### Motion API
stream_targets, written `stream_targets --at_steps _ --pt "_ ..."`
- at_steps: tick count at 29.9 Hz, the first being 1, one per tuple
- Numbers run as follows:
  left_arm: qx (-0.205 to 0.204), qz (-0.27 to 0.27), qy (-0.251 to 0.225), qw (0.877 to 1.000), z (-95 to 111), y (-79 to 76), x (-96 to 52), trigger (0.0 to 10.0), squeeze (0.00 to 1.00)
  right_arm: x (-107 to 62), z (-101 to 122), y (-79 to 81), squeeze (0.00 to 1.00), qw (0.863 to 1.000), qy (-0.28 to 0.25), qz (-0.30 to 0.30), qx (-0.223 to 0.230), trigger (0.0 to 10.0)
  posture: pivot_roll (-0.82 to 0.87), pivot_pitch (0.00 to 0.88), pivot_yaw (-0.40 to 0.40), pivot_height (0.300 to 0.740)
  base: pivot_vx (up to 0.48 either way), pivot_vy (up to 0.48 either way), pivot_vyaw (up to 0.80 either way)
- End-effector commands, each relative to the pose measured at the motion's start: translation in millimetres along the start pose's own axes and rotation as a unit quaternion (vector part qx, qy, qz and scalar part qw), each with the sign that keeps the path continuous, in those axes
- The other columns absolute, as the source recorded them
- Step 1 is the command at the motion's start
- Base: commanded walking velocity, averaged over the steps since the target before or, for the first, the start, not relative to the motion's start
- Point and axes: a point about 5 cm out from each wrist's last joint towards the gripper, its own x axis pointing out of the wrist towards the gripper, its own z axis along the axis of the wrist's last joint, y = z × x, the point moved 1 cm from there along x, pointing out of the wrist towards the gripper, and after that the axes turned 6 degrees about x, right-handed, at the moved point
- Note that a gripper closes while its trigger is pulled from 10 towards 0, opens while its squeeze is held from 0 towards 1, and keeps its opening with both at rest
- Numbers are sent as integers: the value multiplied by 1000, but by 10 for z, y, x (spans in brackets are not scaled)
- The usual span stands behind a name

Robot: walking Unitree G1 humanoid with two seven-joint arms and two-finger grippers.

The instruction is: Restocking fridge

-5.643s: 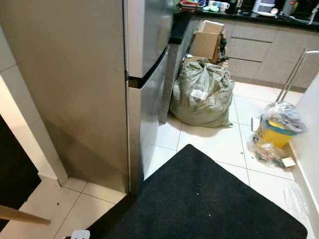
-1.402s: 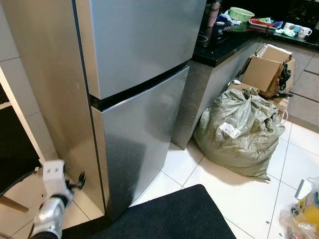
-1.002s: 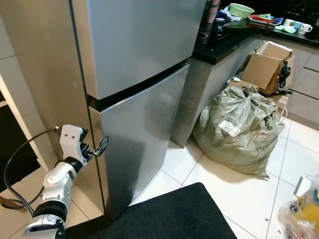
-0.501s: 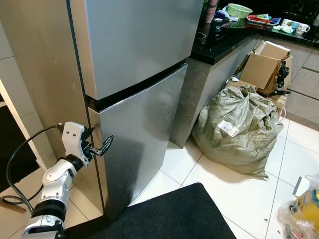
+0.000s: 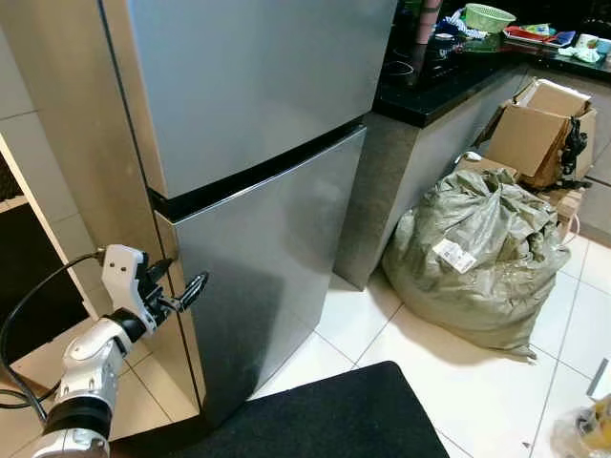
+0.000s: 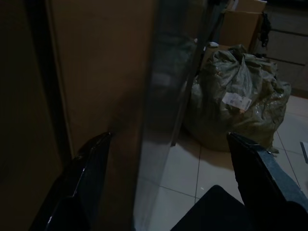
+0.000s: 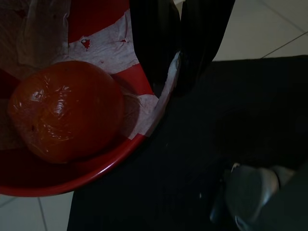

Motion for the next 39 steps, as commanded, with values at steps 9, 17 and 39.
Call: stream_targets --at_steps 9,17,39 --pt "53 47 27 997 74 205 -75 10000 0 -9 -52 -21 0 1000 5 -6 2 10000 -106 23 -79 740 0 0 0" --pt "78 82 29 993 123 236 52 10000 0 -8 -71 -11 0 1000 7 -5 0 10000 -107 27 -80 740 0 0 0" --pt "50 -179 -21 982 350 -367 403 10000 0 -13 -46 -42 0 1000 5 -9 -3 10000 -110 28 -90 740 0 0 0"
